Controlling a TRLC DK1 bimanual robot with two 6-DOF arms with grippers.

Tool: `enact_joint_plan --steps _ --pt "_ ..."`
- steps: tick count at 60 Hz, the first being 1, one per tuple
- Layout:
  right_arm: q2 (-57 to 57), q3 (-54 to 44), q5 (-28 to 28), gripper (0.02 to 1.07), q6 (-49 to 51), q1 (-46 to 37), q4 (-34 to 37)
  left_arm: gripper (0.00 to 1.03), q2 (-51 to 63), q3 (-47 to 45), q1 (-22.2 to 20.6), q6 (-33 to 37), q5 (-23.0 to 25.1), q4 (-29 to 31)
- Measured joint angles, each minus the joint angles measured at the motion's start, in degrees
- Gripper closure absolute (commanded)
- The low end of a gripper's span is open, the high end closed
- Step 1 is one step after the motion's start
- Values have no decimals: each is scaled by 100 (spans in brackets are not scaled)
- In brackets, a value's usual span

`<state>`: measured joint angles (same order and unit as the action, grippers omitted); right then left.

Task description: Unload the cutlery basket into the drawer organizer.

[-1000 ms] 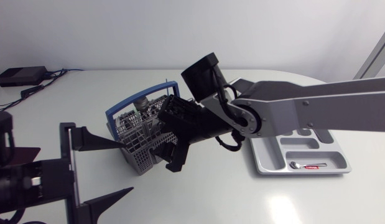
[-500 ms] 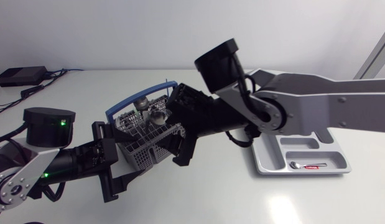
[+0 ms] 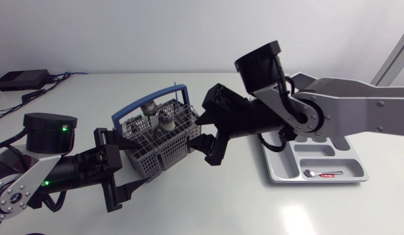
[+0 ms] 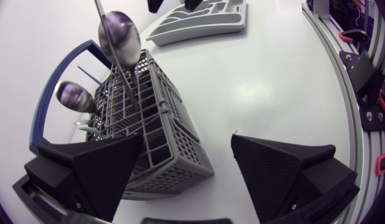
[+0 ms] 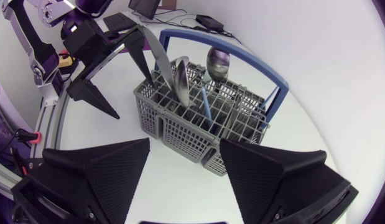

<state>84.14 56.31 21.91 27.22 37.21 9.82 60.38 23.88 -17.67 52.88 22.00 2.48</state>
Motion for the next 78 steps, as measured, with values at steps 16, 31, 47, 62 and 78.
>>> enact_joint_plan --steps 16,31,47,62,78 --pt "772 603 238 26 -4 208 2 6 -175 0 -42 -37 -2 131" --pt "1078 1327 577 51 -48 216 227 6 -173 0 -39 -37 -2 131" --pt "1351 1762 734 87 -92 205 625 6 -173 0 -39 -39 -2 127" --pt "1554 2050 1095 101 -181 131 898 6 -173 0 -42 -42 -2 101" --pt "1569 2175 1248 101 -326 92 1241 6 17 0 -70 -42 -4 52"
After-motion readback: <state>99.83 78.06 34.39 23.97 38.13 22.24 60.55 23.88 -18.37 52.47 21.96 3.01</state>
